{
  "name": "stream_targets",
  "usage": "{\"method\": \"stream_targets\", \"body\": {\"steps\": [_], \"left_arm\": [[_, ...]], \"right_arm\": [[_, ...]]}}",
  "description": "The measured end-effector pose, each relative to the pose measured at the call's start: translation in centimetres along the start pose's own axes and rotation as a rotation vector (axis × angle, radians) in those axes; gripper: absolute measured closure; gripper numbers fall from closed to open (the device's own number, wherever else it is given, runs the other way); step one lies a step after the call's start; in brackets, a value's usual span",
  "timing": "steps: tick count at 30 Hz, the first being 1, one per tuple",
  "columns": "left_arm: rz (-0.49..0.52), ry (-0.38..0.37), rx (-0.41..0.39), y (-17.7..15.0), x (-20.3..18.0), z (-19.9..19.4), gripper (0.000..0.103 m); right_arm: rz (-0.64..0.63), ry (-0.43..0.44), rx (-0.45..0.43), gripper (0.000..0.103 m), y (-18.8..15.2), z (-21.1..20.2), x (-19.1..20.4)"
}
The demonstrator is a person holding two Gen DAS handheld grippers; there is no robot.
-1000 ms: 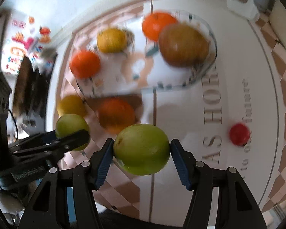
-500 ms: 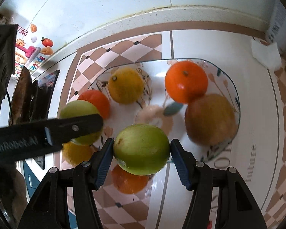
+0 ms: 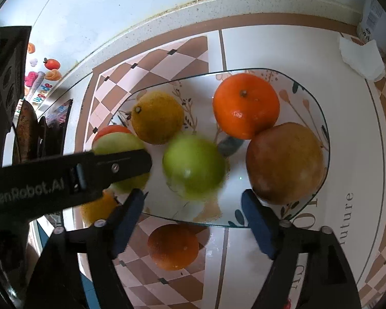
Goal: Organize fruits
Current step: 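Carry both green apples onto the plate while both grippers open, then lift both open grippers off the plate and back over the loose fruit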
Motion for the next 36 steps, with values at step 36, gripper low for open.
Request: {"method": "stream_targets", "body": {"steps": [36], "left_arm": [[0.158,0.172,-0.352,-8.3,3.5,-12.9,0.017]], "right_arm": [[-0.031,-0.291,-0.114,0.010,-5.4,-14.0,0.3]]}}
Point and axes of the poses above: each gripper's, at about its wrist camera, not at the fingertips, and z roughly the way its jaws point, x to its left, y to its top, the point moved 7 cm from there along z, roughly the way its jaws point, and after that the axes turned 8 degrees about -z, right-handed, at the moved point
